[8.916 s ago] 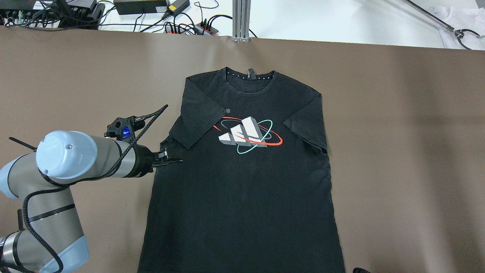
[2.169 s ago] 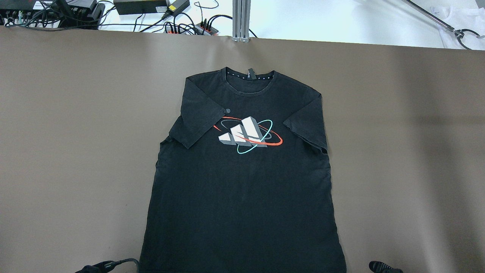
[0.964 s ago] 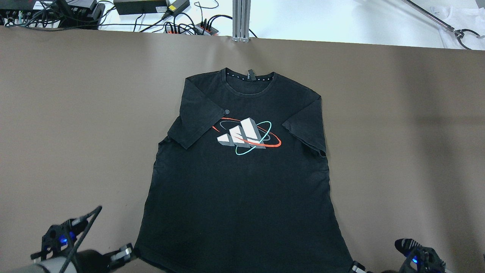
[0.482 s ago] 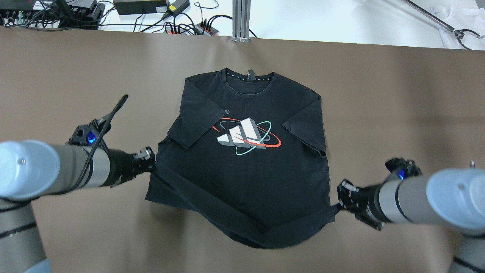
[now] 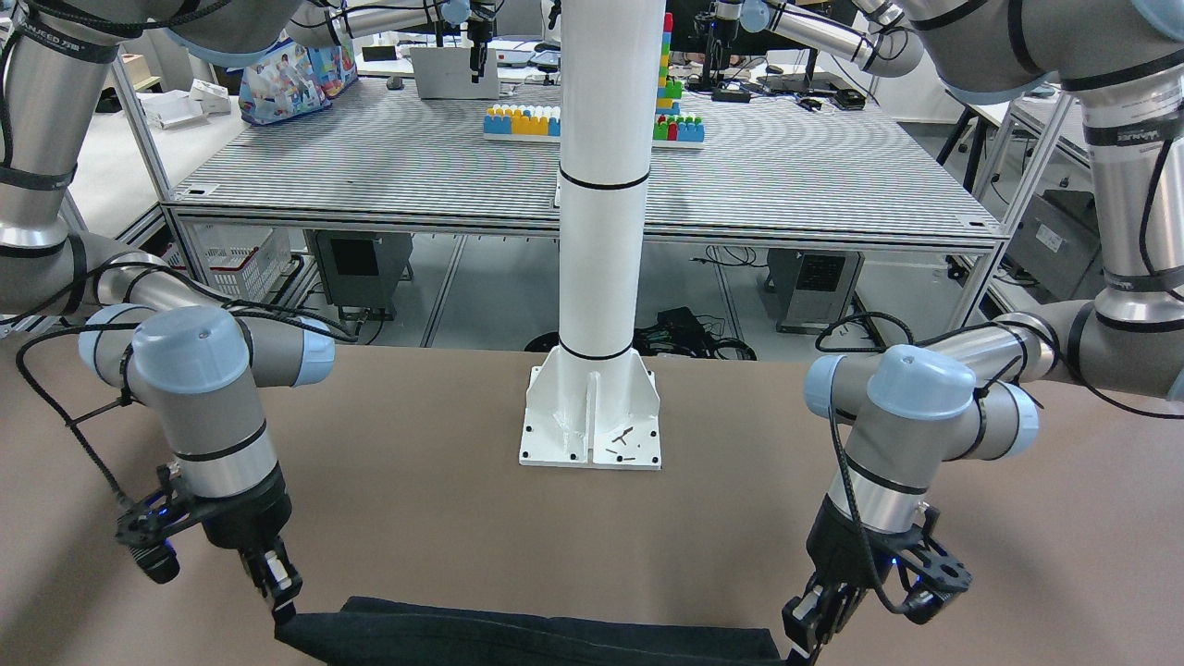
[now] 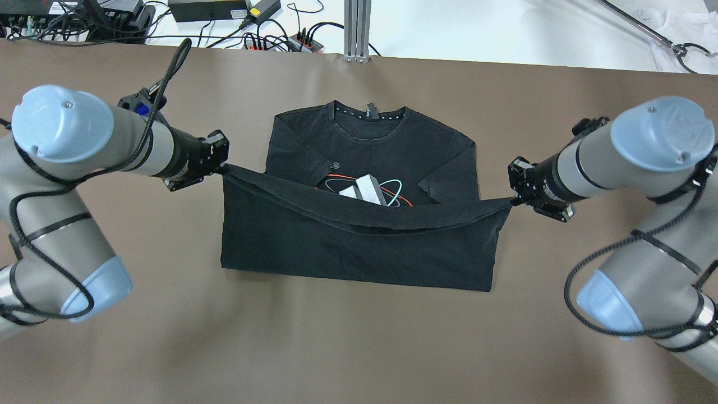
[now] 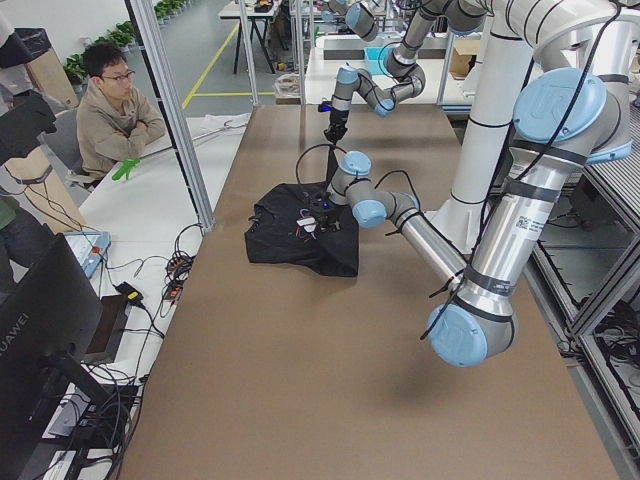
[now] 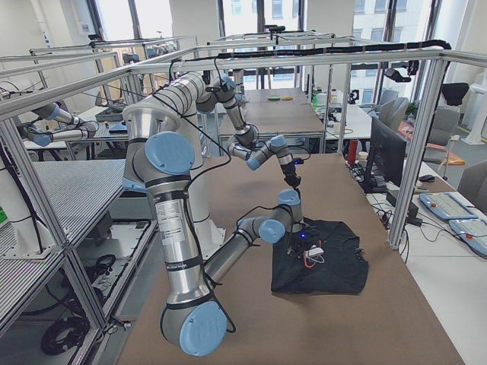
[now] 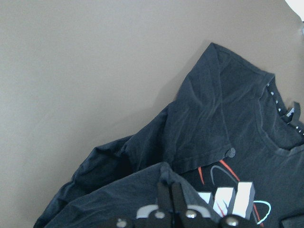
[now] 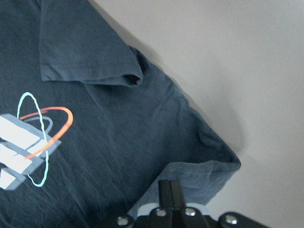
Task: Fold clothes
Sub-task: 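Grasp the hem corners with both grippers and lift them, then carry the hem with both grippers toward the collar and release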
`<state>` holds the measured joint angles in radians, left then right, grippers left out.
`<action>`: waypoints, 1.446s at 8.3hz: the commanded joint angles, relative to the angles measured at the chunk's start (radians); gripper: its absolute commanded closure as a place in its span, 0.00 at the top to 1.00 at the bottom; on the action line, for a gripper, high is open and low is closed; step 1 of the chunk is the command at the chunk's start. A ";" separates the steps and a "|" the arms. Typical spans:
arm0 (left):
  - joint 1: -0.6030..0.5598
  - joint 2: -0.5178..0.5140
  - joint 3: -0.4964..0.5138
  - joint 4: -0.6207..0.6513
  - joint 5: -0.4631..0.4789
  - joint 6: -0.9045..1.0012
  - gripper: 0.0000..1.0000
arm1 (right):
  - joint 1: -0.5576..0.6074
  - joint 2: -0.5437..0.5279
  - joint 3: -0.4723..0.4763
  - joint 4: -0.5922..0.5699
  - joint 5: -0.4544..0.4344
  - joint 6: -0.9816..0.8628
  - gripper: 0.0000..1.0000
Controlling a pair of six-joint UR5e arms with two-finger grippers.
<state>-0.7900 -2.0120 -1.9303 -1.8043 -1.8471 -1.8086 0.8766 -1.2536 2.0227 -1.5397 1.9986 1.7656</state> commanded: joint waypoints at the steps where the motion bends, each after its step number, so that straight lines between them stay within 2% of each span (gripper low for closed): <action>1: -0.092 -0.103 0.128 -0.006 -0.058 0.011 0.00 | 0.112 0.147 -0.201 -0.007 0.003 -0.139 0.00; 2: -0.110 -0.125 0.157 -0.006 -0.079 0.014 0.00 | 0.152 0.189 -0.247 -0.008 0.005 -0.174 0.00; 4: -0.120 -0.170 0.250 -0.039 -0.080 0.021 0.00 | 0.157 0.227 -0.326 -0.002 -0.001 -0.201 0.00; 6: -0.136 -0.240 0.420 -0.140 -0.080 0.023 0.00 | 0.157 0.327 -0.518 0.007 -0.003 -0.257 0.00; 9: -0.144 -0.324 0.636 -0.265 -0.067 0.028 0.00 | 0.145 0.396 -0.798 0.309 -0.008 -0.264 0.00; 10: -0.146 -0.332 0.686 -0.314 -0.066 0.029 0.00 | 0.142 0.414 -0.850 0.335 -0.029 -0.267 0.00; 12: -0.147 -0.350 0.721 -0.336 -0.064 0.029 0.00 | 0.136 0.419 -0.857 0.339 -0.040 -0.264 0.00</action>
<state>-0.9357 -2.3420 -1.2557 -2.1088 -1.9131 -1.7800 1.0196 -0.8474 1.1972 -1.2242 1.9709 1.5005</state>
